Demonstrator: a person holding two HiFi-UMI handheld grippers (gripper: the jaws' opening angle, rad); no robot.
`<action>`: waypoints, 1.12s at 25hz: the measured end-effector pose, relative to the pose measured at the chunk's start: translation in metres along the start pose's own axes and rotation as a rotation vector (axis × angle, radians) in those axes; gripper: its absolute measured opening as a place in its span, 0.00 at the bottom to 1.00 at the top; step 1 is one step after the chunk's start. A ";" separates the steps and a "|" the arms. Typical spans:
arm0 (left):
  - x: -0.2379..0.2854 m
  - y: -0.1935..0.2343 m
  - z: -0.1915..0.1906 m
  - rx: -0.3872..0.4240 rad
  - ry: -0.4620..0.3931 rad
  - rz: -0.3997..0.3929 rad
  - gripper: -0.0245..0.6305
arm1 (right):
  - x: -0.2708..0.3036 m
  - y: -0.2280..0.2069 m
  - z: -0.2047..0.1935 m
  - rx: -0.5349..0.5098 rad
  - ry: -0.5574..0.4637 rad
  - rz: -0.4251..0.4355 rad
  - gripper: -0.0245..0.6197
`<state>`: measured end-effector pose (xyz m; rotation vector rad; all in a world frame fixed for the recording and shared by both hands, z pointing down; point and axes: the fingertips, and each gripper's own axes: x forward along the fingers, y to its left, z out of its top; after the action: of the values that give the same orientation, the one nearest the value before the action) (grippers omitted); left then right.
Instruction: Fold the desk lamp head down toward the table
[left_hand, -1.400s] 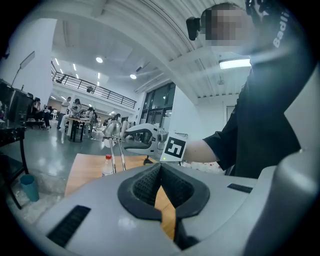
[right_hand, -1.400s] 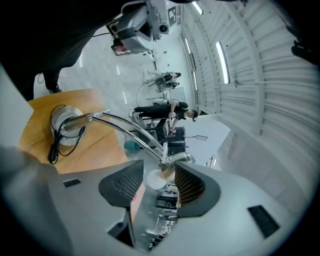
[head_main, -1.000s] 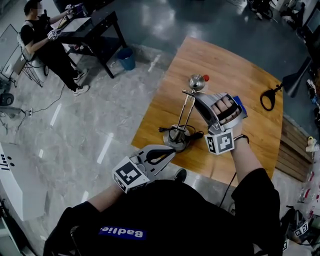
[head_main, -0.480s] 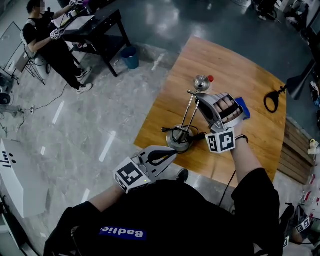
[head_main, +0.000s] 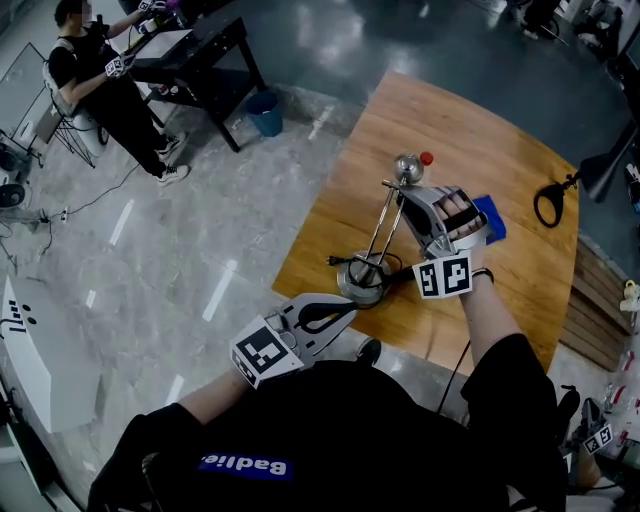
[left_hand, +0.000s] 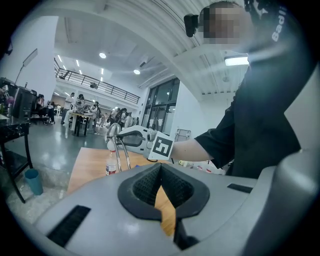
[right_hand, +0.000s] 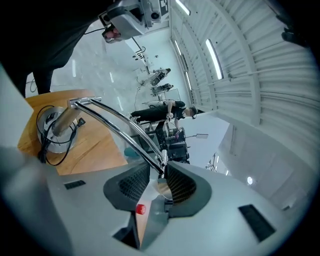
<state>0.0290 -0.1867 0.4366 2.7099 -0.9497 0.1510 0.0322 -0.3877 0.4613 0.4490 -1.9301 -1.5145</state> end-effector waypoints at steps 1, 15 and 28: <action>-0.001 0.001 0.000 -0.001 0.003 0.003 0.05 | 0.002 0.002 -0.002 0.010 0.002 0.001 0.19; -0.003 0.015 -0.012 -0.023 0.042 0.033 0.05 | 0.035 0.079 -0.034 0.162 0.048 0.138 0.13; -0.010 0.016 -0.023 -0.041 0.057 0.048 0.05 | 0.040 0.135 -0.032 0.405 0.077 0.198 0.11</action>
<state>0.0110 -0.1865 0.4601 2.6325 -0.9914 0.2143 0.0392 -0.3982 0.6052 0.4632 -2.1518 -0.9689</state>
